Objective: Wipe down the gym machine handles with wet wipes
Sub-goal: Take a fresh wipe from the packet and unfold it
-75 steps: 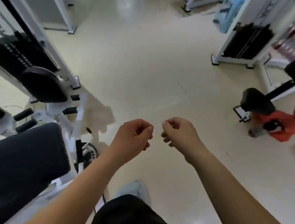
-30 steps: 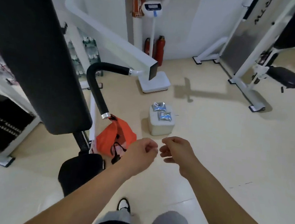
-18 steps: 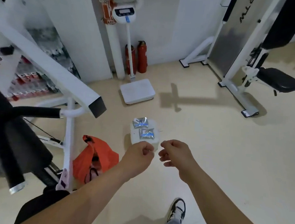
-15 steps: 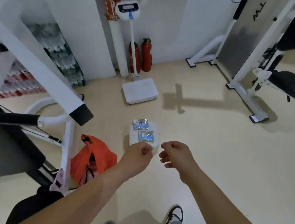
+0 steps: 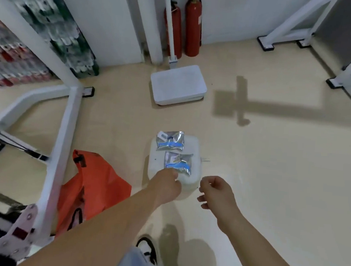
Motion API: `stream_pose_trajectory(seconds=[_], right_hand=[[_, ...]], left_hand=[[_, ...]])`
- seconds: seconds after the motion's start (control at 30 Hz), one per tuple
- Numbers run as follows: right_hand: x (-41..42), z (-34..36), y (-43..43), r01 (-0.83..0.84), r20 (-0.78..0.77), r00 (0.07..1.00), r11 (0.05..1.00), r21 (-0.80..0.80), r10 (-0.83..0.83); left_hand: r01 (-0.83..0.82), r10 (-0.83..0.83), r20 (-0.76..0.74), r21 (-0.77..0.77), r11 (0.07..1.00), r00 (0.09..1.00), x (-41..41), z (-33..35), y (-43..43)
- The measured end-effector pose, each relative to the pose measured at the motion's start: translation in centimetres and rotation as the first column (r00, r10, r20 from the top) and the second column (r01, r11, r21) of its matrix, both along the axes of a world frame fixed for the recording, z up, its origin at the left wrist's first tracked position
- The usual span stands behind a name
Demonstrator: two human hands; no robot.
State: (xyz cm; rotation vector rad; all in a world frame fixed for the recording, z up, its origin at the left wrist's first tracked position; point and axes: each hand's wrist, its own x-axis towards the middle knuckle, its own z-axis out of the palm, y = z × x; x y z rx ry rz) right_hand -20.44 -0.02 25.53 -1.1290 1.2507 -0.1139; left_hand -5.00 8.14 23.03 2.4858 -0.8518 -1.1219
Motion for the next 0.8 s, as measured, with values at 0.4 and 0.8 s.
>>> stream_pose_trajectory(seconds=[0.4,0.8], right_hand=[[8.9,-25.4,-6.7,-0.03,0.134,0.989,0.984,-0.178,0.055],[10.6,-31.8,-8.5,-0.181,-0.112,0.982,0.934,-0.309,0.154]], left_hand=[[0.049,-0.008,0.383,-0.099,0.994,0.924,7.3,-22.3,-7.2],[-0.145,0.227,0.29,-0.277,0.95,0.93,10.6,-24.3,-5.3]])
